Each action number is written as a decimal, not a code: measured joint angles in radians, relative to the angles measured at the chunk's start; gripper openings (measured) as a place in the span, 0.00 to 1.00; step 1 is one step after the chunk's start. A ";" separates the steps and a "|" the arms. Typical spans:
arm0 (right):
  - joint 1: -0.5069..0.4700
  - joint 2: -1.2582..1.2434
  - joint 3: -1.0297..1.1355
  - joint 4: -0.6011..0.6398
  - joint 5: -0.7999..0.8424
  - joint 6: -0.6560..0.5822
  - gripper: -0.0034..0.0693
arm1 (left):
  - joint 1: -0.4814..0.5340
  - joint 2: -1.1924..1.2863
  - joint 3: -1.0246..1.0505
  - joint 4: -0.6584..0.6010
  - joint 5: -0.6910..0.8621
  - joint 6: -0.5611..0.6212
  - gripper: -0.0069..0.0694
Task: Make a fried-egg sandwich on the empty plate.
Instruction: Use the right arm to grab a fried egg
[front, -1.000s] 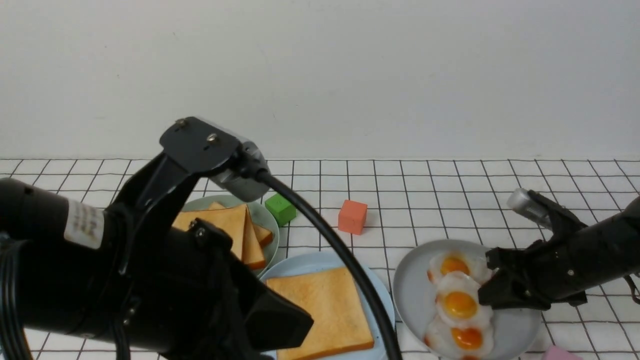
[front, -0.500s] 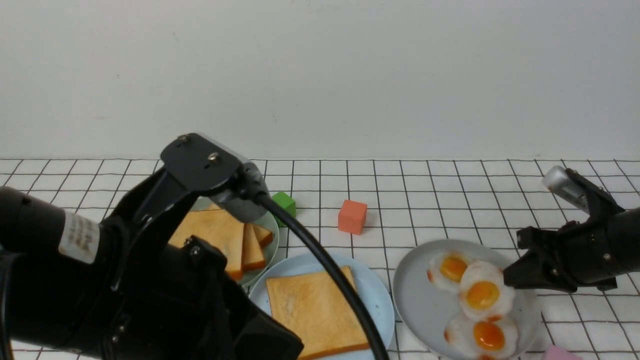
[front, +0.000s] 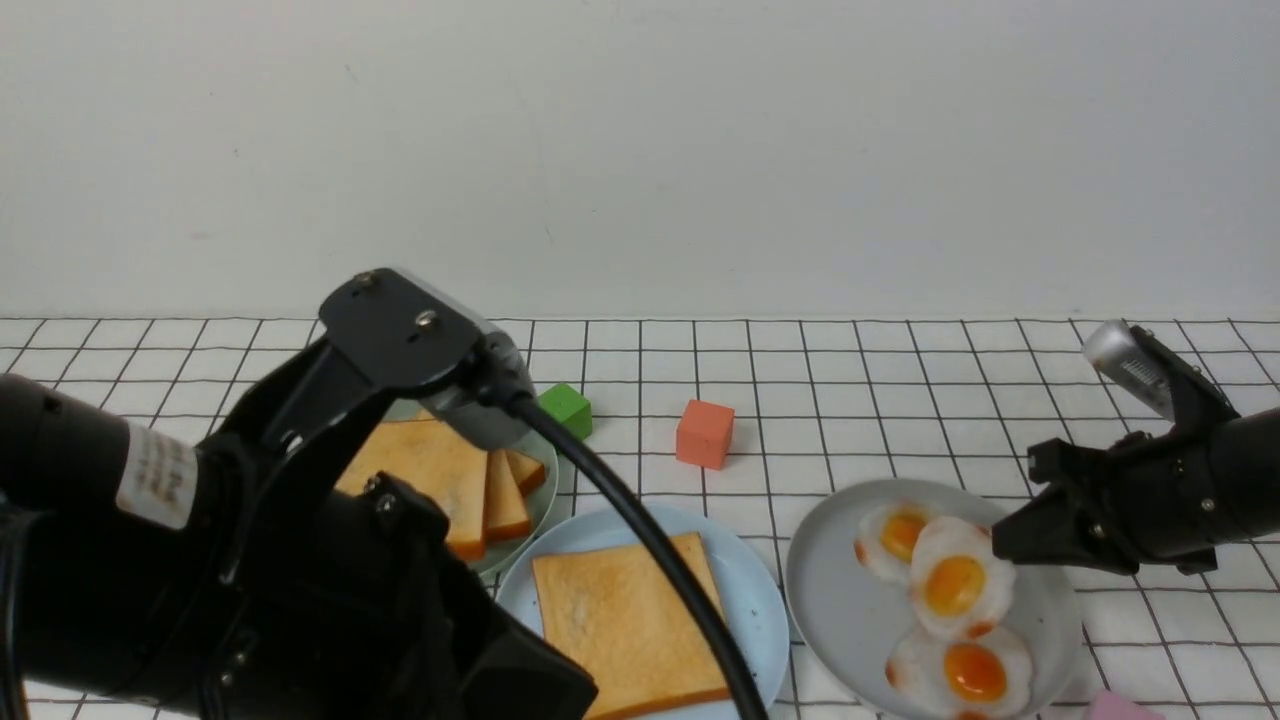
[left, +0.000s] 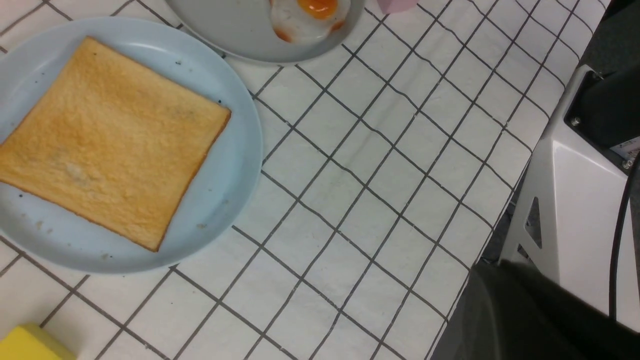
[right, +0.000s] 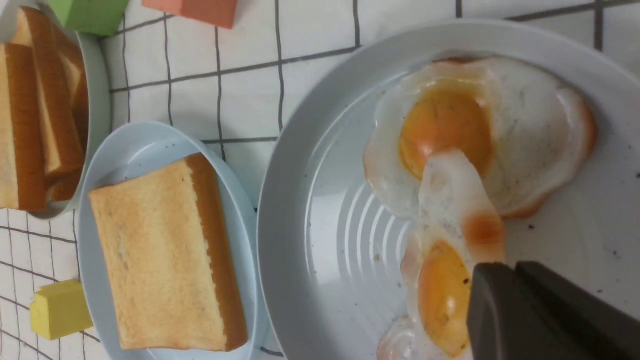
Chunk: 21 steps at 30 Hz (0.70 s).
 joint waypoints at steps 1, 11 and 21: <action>0.000 0.000 0.000 0.000 0.000 -0.001 0.08 | 0.000 0.000 0.000 0.000 0.001 0.000 0.07; 0.000 0.036 0.000 -0.011 -0.007 -0.002 0.08 | 0.000 0.000 0.000 0.000 0.001 0.000 0.07; 0.000 0.093 0.000 -0.031 -0.025 -0.003 0.27 | 0.000 0.000 0.000 0.000 0.001 -0.001 0.08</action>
